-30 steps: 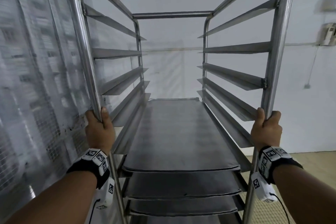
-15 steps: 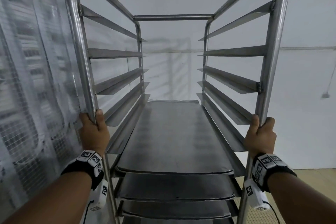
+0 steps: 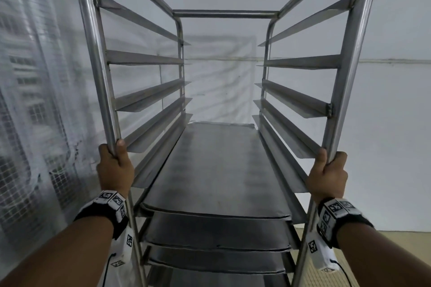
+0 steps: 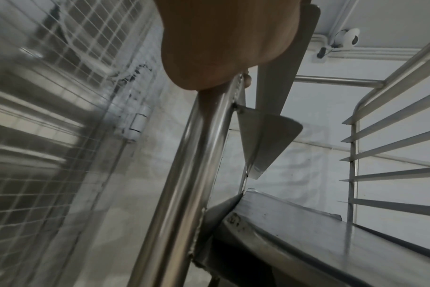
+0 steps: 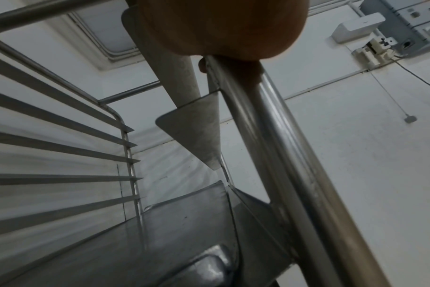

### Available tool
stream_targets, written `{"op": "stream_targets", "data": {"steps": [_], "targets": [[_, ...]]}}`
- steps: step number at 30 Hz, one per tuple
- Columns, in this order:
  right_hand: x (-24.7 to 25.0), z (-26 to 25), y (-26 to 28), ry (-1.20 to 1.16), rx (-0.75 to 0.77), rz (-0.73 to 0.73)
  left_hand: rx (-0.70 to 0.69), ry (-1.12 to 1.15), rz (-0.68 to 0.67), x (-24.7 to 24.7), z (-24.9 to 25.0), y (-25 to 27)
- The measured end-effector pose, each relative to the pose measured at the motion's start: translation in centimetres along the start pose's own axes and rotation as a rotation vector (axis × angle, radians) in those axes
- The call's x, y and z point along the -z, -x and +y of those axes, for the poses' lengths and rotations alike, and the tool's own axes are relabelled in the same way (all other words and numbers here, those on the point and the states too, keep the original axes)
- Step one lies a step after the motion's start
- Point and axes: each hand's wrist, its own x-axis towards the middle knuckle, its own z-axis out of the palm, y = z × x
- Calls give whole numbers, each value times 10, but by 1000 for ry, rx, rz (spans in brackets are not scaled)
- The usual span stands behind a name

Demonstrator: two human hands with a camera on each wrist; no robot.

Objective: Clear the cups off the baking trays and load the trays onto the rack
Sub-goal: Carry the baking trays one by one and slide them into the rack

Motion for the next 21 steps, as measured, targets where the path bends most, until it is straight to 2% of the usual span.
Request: {"op": "stream_targets", "data": {"steps": [8,21], "targets": [[-40,13,-30,79,-33,-12,-21,57,-3,-44,-16,-21],[-83,26,-63,169,-104,-232,18,41,-106,-93,-33,-53]]}}
